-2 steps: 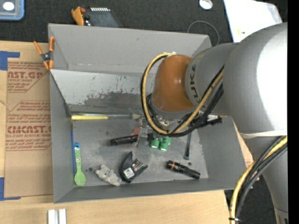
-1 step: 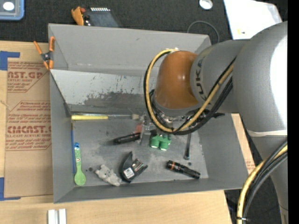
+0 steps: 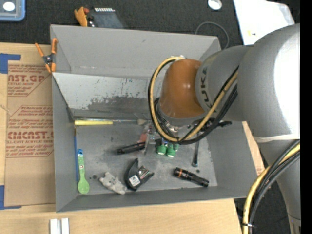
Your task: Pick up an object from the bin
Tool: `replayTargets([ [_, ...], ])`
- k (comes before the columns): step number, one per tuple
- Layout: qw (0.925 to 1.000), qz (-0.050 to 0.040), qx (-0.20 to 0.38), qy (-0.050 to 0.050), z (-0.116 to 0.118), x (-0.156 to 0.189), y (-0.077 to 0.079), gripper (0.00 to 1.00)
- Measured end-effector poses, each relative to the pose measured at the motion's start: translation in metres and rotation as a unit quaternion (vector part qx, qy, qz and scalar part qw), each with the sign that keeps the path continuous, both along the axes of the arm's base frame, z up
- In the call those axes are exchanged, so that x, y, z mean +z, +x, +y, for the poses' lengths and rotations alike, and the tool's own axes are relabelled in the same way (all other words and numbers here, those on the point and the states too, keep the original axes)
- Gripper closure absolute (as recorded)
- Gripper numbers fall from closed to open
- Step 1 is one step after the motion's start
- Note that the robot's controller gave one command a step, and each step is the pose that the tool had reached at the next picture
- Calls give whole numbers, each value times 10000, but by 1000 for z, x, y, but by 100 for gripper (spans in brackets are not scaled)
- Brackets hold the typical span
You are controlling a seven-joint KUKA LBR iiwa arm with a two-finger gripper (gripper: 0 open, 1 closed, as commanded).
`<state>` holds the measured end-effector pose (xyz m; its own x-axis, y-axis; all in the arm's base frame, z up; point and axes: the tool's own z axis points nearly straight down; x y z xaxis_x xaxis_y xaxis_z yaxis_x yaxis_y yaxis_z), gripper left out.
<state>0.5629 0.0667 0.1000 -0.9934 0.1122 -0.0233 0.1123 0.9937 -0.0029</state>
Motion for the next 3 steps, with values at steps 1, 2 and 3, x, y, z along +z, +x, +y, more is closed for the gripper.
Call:
replayTargets([
  [1,9989,18,-466,9,4,18,-8,100],
  [2,9934,17,1151,-22,-4,5,5,100],
  [3,9999,-11,-132,14,1,-26,-9,100],
])
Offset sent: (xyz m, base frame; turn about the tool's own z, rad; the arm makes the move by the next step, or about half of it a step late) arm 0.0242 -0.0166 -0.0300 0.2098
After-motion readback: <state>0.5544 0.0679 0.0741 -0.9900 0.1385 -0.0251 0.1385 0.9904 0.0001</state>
